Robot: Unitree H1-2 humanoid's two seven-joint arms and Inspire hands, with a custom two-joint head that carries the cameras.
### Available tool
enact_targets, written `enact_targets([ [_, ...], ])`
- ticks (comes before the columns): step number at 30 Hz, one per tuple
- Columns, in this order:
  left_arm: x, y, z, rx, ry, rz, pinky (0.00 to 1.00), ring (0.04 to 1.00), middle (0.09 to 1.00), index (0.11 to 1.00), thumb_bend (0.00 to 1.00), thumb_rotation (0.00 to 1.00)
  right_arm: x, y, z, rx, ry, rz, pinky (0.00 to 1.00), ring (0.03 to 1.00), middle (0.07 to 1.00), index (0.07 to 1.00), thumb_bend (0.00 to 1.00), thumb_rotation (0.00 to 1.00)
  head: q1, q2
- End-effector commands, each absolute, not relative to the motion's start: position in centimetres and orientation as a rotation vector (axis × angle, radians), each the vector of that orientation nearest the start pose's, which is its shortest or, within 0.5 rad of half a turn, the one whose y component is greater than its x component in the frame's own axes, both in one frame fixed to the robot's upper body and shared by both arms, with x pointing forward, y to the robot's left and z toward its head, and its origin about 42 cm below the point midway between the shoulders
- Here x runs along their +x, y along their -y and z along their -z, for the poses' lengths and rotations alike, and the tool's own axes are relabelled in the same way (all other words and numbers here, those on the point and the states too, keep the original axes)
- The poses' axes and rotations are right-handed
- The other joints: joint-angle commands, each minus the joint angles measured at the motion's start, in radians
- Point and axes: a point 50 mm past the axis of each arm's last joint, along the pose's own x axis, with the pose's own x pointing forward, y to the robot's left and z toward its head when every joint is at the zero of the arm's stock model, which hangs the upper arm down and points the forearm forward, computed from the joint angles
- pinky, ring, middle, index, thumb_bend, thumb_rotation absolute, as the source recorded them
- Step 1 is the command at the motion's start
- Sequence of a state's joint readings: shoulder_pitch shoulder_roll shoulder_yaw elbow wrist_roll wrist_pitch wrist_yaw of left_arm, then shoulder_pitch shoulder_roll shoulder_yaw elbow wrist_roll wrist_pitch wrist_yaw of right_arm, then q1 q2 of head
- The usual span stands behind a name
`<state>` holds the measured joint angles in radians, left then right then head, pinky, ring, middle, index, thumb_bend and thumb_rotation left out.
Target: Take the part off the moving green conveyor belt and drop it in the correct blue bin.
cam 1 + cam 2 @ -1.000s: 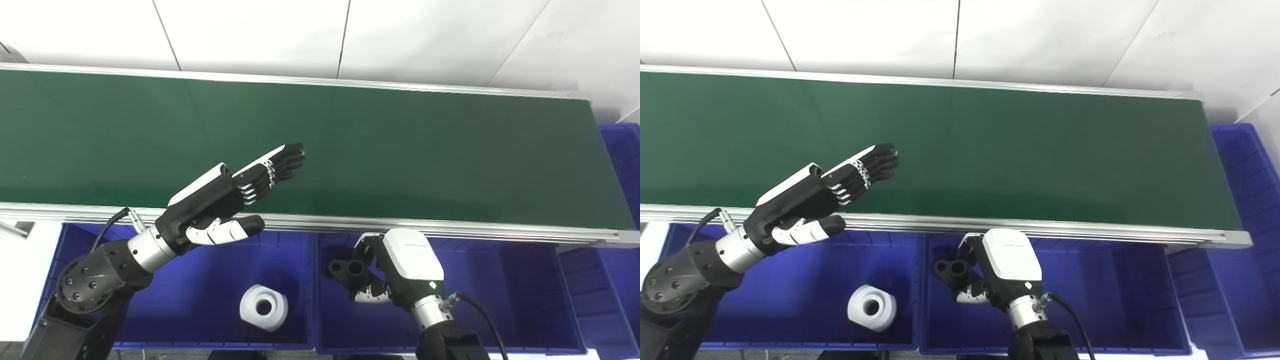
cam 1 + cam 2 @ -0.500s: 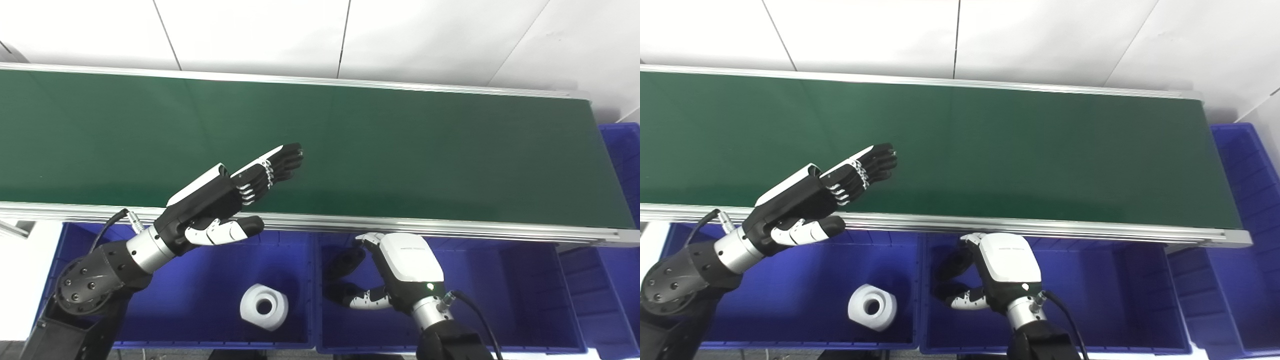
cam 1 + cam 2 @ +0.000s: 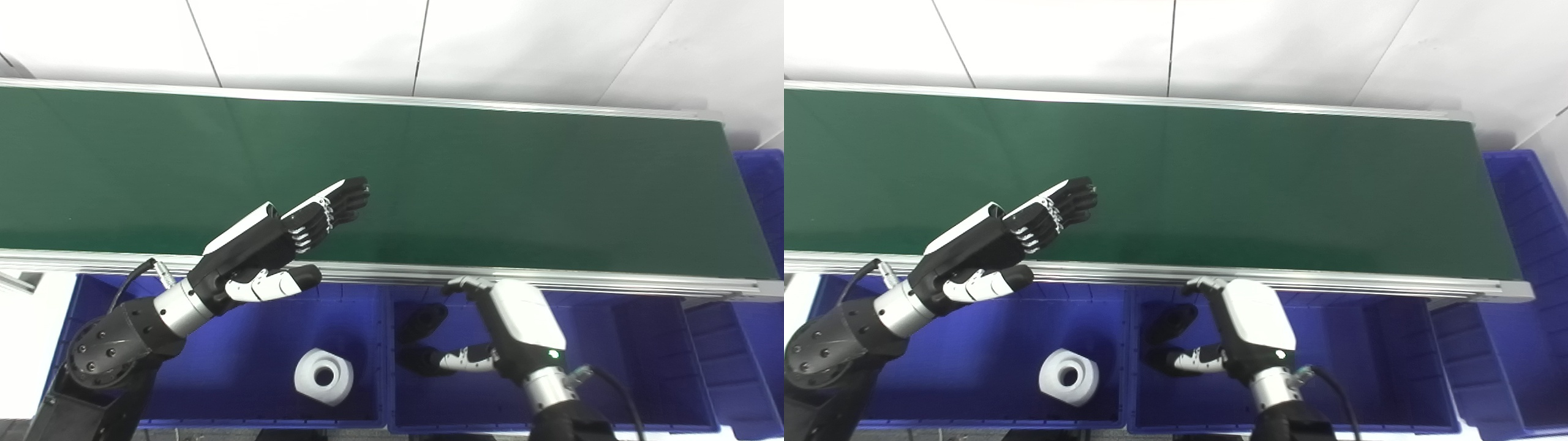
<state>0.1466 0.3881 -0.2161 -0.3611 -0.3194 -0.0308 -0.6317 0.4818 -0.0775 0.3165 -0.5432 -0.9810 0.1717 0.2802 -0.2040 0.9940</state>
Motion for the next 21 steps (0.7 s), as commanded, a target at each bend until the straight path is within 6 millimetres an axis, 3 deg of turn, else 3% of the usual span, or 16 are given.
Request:
enact_targets([
  [1,20.6,-23.4,-16.3,0.077,0.184,0.913,1.0,1.0,1.0,1.0,0.4,0.64,11.6,17.3,-16.2,-0.763,0.016,-0.246,0.61,0.661,0.678,0.67,0.59,0.26,-0.002,0.003],
  [3,20.7,-23.5,-16.1,0.087,0.181,0.911,1.0,1.0,1.0,1.0,0.4,0.64,11.0,17.7,-17.5,-0.632,0.071,-0.226,0.58,0.655,0.682,0.684,0.55,0.32,-0.001,0.004],
  [5,20.6,-23.7,-16.0,0.118,0.185,0.909,1.0,1.0,1.0,1.0,0.39,0.64,10.4,18.0,-18.6,-0.551,0.114,-0.232,0.62,0.702,0.737,0.733,0.52,0.46,-0.005,0.003],
  [7,20.4,-23.8,-15.9,0.152,0.19,0.905,1.0,1.0,1.0,1.0,0.38,0.62,9.7,18.3,-19.6,-0.506,0.161,-0.252,0.7,0.785,0.826,0.819,0.51,0.67,-0.004,0.003],
  [9,20.1,-23.9,-15.7,0.16,0.191,0.904,1.0,1.0,1.0,1.0,0.38,0.6,9.1,18.4,-20.1,-0.471,0.196,-0.269,0.77,0.843,0.881,0.872,0.52,0.75,-0.002,0.002],
  [14,19.0,-24.6,-15.4,0.179,0.174,0.901,1.0,1.0,1.0,1.0,0.41,0.62,7.7,18.2,-20.8,-0.413,0.226,-0.292,0.89,0.947,0.966,0.951,0.5,0.87,0.003,-0.002],
  [17,17.7,-25.6,-15.7,0.197,0.155,0.903,1.0,1.0,1.0,1.0,0.38,0.58,7.1,17.8,-20.3,-0.382,0.226,-0.302,0.93,0.968,0.979,0.966,0.51,0.98,0.008,-0.001],
  [21,16.0,-26.5,-16.3,0.215,0.129,0.916,1.0,1.0,1.0,1.0,0.39,0.55,6.9,17.3,-19.5,-0.335,0.206,-0.302,0.95,0.977,0.983,0.964,0.5,0.99,0.014,0.003],
])
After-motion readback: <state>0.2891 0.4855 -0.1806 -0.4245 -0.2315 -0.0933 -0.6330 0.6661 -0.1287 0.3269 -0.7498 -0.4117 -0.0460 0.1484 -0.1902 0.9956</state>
